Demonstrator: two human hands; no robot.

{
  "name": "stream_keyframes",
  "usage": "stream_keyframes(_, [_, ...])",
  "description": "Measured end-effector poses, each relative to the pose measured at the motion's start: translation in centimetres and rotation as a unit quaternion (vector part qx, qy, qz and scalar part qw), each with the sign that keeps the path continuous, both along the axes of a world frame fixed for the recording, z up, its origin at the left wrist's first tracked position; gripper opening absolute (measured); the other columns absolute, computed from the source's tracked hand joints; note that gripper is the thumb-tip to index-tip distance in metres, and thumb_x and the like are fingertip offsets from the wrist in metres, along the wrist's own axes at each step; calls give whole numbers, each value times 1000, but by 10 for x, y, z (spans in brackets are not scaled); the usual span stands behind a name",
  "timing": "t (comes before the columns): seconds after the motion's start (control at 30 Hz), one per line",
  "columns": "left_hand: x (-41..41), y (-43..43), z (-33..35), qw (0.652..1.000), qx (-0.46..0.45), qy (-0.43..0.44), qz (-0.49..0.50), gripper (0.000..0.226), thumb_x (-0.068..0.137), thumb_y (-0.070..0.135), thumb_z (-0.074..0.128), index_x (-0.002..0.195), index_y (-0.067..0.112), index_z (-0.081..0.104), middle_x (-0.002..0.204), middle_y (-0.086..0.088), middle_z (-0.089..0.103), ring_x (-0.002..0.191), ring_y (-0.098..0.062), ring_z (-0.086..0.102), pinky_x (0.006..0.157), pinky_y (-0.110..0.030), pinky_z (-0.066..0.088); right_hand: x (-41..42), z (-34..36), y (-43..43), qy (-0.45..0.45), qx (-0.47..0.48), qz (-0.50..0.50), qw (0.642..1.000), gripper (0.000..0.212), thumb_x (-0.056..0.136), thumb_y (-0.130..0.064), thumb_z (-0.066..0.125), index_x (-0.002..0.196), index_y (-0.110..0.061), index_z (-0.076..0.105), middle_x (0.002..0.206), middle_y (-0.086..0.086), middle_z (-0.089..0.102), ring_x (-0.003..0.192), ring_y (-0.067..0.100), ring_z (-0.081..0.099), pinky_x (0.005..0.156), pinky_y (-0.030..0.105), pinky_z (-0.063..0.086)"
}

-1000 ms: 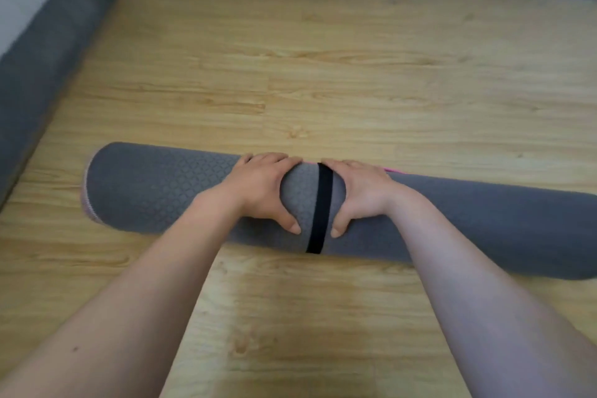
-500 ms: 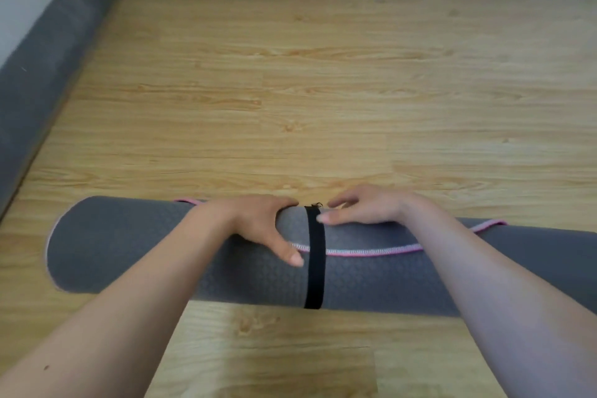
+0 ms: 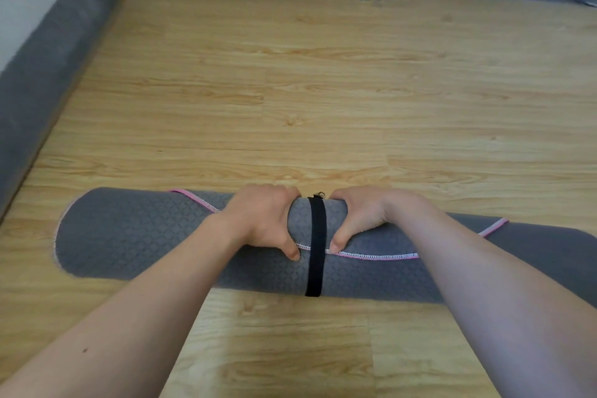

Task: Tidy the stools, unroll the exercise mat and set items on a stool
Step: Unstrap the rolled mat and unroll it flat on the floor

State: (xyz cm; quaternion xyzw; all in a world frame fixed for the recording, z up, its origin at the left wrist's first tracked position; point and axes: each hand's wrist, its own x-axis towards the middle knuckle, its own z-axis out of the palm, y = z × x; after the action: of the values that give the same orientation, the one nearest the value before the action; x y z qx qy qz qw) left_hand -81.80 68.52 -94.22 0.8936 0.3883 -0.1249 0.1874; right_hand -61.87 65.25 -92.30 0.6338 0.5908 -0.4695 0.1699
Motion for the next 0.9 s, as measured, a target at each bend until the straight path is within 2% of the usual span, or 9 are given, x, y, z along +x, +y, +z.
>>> stream_keyframes(0.1, [4,11,3,993,107,-43,5,86,35,72,66,108,29,50,95,8,61,88,-19,58,70,-33,42,5,7,10,-25,110,-3,994,89,36,-54,83,117,-34,51,106,-7,61,95,18,58,84,35,50])
stream_keyframes(0.17, [7,11,0,983,176,-54,11,92,41,68,68,120,26,46,109,4,57,101,-21,53,86,-38,40,6,9,12,-96,217,25,971,99,37,-59,80,126,-35,45,109,-2,56,101,23,54,85,37,47])
stream_keyframes(0.23, [8,5,-5,977,208,-46,18,104,44,69,70,132,23,39,124,0,51,114,-23,45,98,-39,31,6,6,9,-157,267,63,949,109,41,-63,79,137,-35,36,117,3,51,111,27,48,91,40,42])
stream_keyframes(0.3, [5,2,-7,983,173,-51,24,115,43,81,64,138,24,34,131,1,45,121,-22,39,104,-39,26,10,9,10,-127,232,40,964,107,47,-66,79,141,-36,37,124,3,50,119,26,45,98,43,40])
stream_keyframes(0.33, [2,4,-5,988,135,-71,35,116,42,88,58,138,26,36,130,3,45,122,-21,39,103,-39,27,15,13,14,-78,214,-5,974,97,51,-66,78,137,-36,45,124,2,53,119,24,48,98,40,41])
stream_keyframes(0.43, [-6,17,2,983,47,-142,101,106,47,97,42,129,29,50,121,7,55,116,-17,45,97,-38,36,20,15,20,50,232,-133,962,59,62,-57,80,113,-31,68,100,-5,69,98,13,63,83,27,46])
stream_keyframes(0.57, [-8,10,-6,992,11,-81,96,114,50,97,32,137,25,44,139,3,49,128,-20,42,107,-40,32,9,-4,10,134,235,-193,943,33,68,-32,85,99,-28,75,94,-9,70,101,12,63,88,23,45])
stream_keyframes(0.7, [-5,19,-4,990,-47,-57,116,114,48,96,39,142,31,38,145,4,44,133,-20,38,109,-43,28,10,-4,10,191,184,-199,944,37,63,-23,88,94,-38,74,106,-14,68,112,7,56,98,24,39])
stream_keyframes(0.9, [6,28,-1,985,-103,-14,139,108,51,86,59,143,36,35,148,4,41,135,-22,35,108,-44,26,1,-7,5,218,219,-247,918,27,64,-17,87,77,-38,75,100,-13,72,107,7,60,98,26,41])
